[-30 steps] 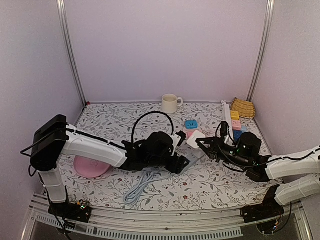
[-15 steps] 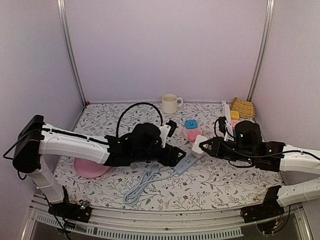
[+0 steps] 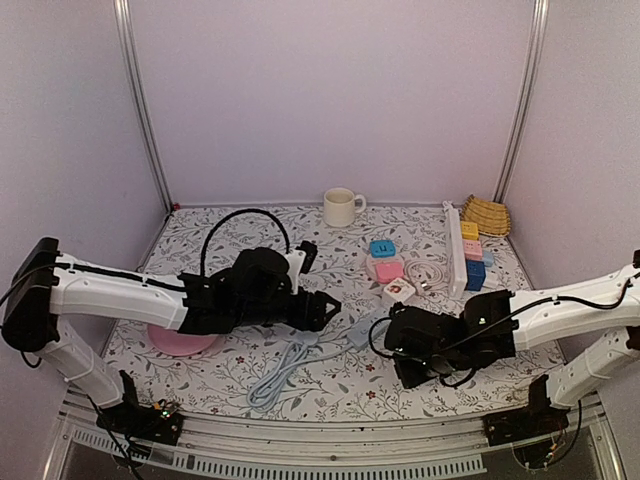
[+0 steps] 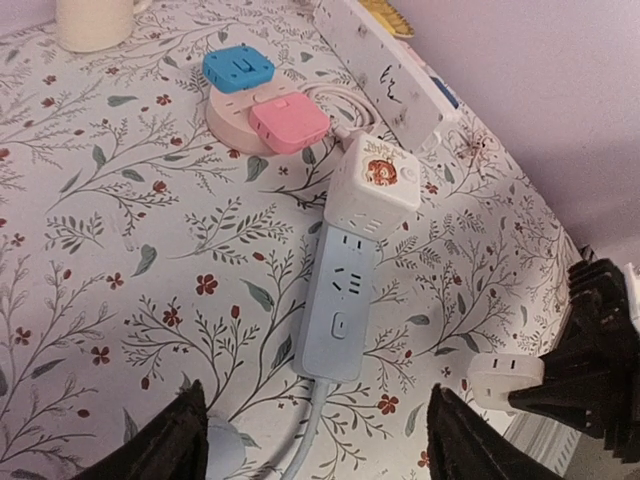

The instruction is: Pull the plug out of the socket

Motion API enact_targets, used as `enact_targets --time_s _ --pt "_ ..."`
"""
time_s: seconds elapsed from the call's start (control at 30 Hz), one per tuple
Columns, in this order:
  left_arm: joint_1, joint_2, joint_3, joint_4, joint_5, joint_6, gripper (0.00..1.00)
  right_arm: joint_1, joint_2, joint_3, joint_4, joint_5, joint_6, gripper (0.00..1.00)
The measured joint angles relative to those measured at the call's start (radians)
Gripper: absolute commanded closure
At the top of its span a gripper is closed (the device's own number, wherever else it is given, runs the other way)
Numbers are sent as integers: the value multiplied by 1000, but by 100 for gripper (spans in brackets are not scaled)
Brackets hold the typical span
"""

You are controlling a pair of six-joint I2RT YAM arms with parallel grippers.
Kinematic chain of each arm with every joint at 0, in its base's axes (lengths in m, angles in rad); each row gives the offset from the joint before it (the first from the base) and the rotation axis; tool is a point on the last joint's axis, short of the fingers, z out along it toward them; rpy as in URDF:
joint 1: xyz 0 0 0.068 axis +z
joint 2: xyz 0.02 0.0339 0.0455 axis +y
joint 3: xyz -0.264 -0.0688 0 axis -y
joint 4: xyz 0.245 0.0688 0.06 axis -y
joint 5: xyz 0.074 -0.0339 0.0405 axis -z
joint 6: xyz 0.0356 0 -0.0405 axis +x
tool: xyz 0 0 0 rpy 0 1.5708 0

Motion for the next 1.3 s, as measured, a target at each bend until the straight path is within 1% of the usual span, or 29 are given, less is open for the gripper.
enact_targets --time_s 0.1,0.2,0.23,0.4,0.47,0.63,0.77,0.93,1.03,1.13,1.3 --pt "0 -27 -9 0 -10 -7 25 30 110 65 -79 44 9 82" --pt "1 -43 -16 0 -16 -11 25 56 207 118 -146 76 14 74" --pt "2 -47 -17 0 -16 -12 25 64 235 134 -161 83 14 71" --pt "2 -55 -29 0 -21 -16 24 97 354 216 -200 98 1 47" --pt "2 -58 -38 -2 -24 -18 24 109 376 235 -200 96 -3 44" --pt "2 -62 -50 -2 -31 -22 25 119 379 249 -178 82 -23 39" --pt "2 -63 -50 0 -31 -27 24 119 346 248 -143 59 -34 35" --pt "2 -57 -50 1 -25 -26 25 94 225 220 -91 41 -43 30" --pt "2 -35 -43 1 -14 -26 24 37 138 184 -43 31 -58 27" --pt "2 18 -10 -5 -5 -14 24 -53 56 130 19 15 -77 24" --pt "-4 148 140 -54 12 29 22 -214 -72 12 148 -24 -105 22"
